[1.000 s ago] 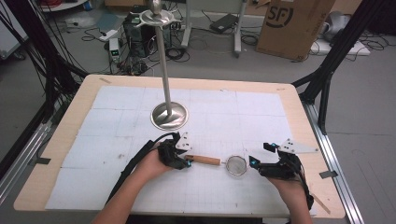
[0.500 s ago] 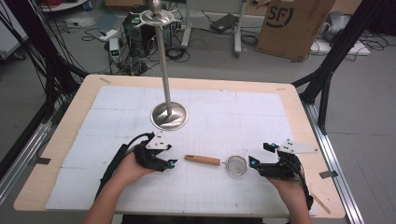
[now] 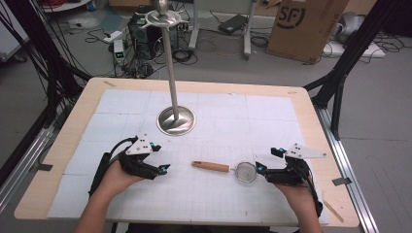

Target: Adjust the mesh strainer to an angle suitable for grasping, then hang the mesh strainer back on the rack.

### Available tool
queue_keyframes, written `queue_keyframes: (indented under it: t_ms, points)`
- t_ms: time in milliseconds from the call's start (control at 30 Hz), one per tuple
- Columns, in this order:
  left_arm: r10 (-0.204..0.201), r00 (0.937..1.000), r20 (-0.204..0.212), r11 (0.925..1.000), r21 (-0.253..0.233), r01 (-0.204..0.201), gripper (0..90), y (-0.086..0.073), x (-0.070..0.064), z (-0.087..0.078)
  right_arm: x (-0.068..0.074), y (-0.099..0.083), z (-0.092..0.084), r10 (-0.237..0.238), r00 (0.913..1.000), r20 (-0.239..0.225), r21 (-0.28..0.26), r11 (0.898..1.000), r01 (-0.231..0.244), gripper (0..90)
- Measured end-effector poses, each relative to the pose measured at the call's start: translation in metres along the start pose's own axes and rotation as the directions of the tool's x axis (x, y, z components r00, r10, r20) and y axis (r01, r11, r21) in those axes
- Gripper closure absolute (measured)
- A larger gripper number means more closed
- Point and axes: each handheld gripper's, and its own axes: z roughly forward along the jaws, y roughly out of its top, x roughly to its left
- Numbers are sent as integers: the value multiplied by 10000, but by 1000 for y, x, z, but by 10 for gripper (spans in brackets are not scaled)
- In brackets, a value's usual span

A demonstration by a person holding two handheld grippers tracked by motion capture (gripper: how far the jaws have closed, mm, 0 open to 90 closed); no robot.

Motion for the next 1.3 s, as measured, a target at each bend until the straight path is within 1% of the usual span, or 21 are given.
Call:
queue_keyframes:
  t_ms: [133,233,533,667,733,767,833,933,1067,1200,1300]
  points:
    - [-112,9999,-114,9997,-225,110,227,-3,5,-7,0,1,3,56,10000,-59,61,10000,-56,147]
    - [-240,9993,-290,9992,-333,230,206,-6,8,-12,0,1,7,5,10000,-85,154,9999,-4,147]
    - [-487,9981,-366,9953,-850,455,204,-9,14,-21,3,3,11,-111,9998,-191,207,9997,115,147]
    - [-514,9980,-380,9952,-855,480,203,-9,15,-20,3,4,10,-102,9998,-171,154,9998,105,147]
    - [-466,9978,-473,9953,-875,423,204,-9,15,-20,4,4,11,-133,9997,-183,206,9997,137,147]
    - [-451,9973,-586,9945,-967,393,204,-9,16,-21,4,4,11,-133,9997,-183,206,9997,137,147]
    - [-516,9961,-714,9923,-1158,431,205,-9,18,-22,6,4,11,-160,9996,-221,236,9996,165,147]
    - [-721,9935,-885,9887,-1379,594,206,-9,21,-23,9,4,9,-211,9994,-270,206,9996,216,146]
    - [-844,9924,-890,9872,-1430,712,206,-10,22,-24,12,6,12,-326,9990,-301,209,9992,333,147]
    - [-752,9931,-898,9896,-1292,632,206,-10,21,-22,17,10,18,-520,9972,-536,339,9980,539,146]
    - [-766,9931,-887,9899,-1258,651,206,-10,22,-20,20,13,23,-746,9949,-681,451,9960,778,147]
